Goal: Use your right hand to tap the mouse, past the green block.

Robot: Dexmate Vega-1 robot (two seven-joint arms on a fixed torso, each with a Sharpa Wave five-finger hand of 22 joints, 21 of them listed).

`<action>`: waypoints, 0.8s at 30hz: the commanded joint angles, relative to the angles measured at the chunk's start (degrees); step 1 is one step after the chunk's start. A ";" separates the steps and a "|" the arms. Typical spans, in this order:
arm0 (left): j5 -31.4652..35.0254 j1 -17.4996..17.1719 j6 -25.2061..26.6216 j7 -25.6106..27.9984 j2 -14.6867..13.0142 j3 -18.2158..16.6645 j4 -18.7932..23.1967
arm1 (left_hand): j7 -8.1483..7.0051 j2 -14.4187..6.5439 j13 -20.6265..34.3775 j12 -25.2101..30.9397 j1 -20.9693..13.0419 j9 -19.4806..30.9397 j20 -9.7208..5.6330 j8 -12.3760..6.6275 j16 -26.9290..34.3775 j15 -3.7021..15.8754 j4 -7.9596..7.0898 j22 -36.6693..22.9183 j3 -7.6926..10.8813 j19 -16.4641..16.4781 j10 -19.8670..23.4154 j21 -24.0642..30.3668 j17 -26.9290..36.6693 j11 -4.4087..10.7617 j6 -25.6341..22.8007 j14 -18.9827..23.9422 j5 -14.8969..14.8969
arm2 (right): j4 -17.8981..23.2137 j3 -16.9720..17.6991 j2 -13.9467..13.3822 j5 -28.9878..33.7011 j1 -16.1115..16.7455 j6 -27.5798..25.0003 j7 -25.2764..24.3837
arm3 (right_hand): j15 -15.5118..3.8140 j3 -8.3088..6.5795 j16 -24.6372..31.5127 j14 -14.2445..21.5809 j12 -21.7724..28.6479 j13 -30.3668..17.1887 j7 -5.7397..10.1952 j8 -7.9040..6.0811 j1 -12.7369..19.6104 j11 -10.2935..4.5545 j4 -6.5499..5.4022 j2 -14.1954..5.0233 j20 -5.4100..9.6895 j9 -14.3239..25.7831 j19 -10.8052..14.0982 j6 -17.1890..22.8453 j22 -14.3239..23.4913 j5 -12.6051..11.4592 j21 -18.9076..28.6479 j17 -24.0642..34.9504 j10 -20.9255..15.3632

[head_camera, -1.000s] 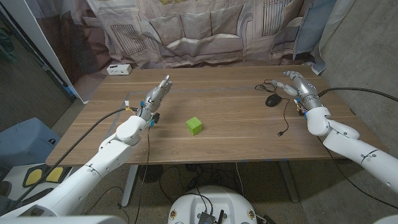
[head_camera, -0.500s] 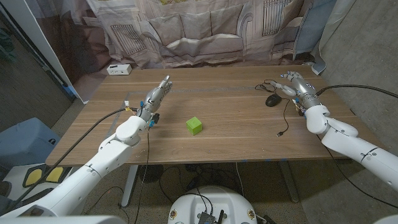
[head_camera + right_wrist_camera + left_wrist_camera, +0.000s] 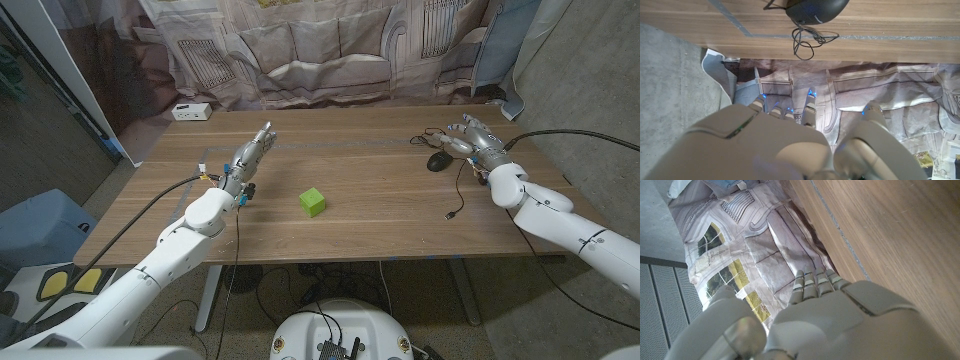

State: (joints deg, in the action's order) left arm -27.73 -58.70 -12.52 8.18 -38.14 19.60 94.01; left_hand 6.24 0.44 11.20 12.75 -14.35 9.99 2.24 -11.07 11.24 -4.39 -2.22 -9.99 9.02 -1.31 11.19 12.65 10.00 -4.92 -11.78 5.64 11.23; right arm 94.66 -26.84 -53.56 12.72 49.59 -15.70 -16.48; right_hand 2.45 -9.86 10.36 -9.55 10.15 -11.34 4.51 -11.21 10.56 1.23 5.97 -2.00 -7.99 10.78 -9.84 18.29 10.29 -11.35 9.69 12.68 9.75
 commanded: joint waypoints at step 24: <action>0.68 -0.64 -0.64 0.84 0.51 0.14 -0.04 | 0.05 -1.22 0.06 0.44 -0.25 0.26 -0.15 -0.29 -0.01 0.13 0.49 -0.25 0.36 1.79 1.29 0.09 0.23 -0.09 -1.23 1.30 -0.06 | 1.84 -5.45 -1.18 1.33 -6.53 -10.23 9.77 | 0.06 -0.67 0.52 -14.26 0.39 -0.22 1.01 0.16 -0.29 -0.48 0.02 -2.21 1.51 0.31 -10.72 -0.46 0.14 0.44 0.62 0.15 6.89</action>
State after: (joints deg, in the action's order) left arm -27.49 -59.04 -12.83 8.19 -37.96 19.71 94.12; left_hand 6.44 -0.32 11.20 12.75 -14.34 9.99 1.87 -11.07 11.01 -4.39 -1.98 -9.99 9.27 0.18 11.84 12.65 10.00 -5.10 -12.39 6.26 11.24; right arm 96.22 -30.70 -54.52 13.36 44.94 -23.58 -9.01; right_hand 2.44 -9.74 10.64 -9.54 10.15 -11.33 5.44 -11.00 10.02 1.23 5.85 -3.39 -6.54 10.78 -9.82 17.78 10.27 -11.02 9.98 12.67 9.74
